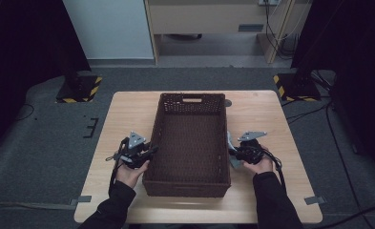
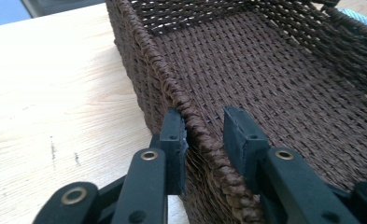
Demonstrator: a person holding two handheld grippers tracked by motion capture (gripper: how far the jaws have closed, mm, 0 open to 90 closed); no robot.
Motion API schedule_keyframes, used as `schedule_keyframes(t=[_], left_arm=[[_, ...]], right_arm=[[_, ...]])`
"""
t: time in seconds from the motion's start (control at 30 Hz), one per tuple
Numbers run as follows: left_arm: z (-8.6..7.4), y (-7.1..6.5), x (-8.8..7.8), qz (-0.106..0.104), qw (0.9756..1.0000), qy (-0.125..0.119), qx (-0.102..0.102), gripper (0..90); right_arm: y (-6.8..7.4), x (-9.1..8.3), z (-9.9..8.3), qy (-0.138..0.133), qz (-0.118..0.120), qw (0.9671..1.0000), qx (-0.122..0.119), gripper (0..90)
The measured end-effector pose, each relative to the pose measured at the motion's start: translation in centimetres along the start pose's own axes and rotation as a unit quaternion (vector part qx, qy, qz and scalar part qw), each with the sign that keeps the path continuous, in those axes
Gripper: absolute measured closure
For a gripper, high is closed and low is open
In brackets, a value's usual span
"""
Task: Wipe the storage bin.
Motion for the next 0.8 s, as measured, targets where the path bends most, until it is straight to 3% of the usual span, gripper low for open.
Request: schedule_keyframes(t=[0.1,0.17,0.37,0.43,0.53,0.63,0.7,0.8], left_arm=[[0.1,0.1,0.1,0.005,1.0000,-0.001,-0.002,70.0],[0.2,0.3,0.2,0.005,1.0000,-0.002,-0.002,70.2],[0.5,0.8,0.5,0.006,1.0000,-0.002,-0.002,69.9],[0.5,0.9,0.6,0.003,1.0000,-0.003,-0.004,69.5],[0.5,1.0,0.6,0.001,1.0000,-0.004,-0.002,67.2],[0.5,1.4,0.6,0.009,0.9999,-0.010,-0.006,56.2],[0.5,1.5,0.5,0.007,0.9999,-0.010,-0.006,52.4],[0.5,1.4,0.4,0.003,0.9999,-0.014,-0.007,50.4]], right_arm=[[0.0,0.4,-0.3,0.006,-0.002,1.0000,0.000,83.9],[0.0,-0.2,0.4,-0.007,0.000,1.0000,0.003,83.9],[0.4,-4.0,3.9,-0.093,0.008,0.9956,-0.010,83.8],[0.7,-4.7,4.4,-0.104,0.011,0.9945,-0.015,83.8],[0.9,-4.2,3.9,-0.089,0.010,0.9958,-0.020,83.9],[0.8,-2.6,2.6,-0.054,0.005,0.9983,-0.022,83.9],[0.9,-1.1,1.2,-0.017,0.004,0.9997,-0.018,83.9],[0.8,-0.1,0.1,0.008,0.000,0.9998,-0.020,83.9]])
Point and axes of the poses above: each handheld gripper's, and its own axes: x roughly forward along the jaws, z roughly out of its top, y roughly to its left, the point moved 10 cm from there along x, roughly forward along the jaws, and after that the axes turned 1 degree about y, right-handed, at the moved point
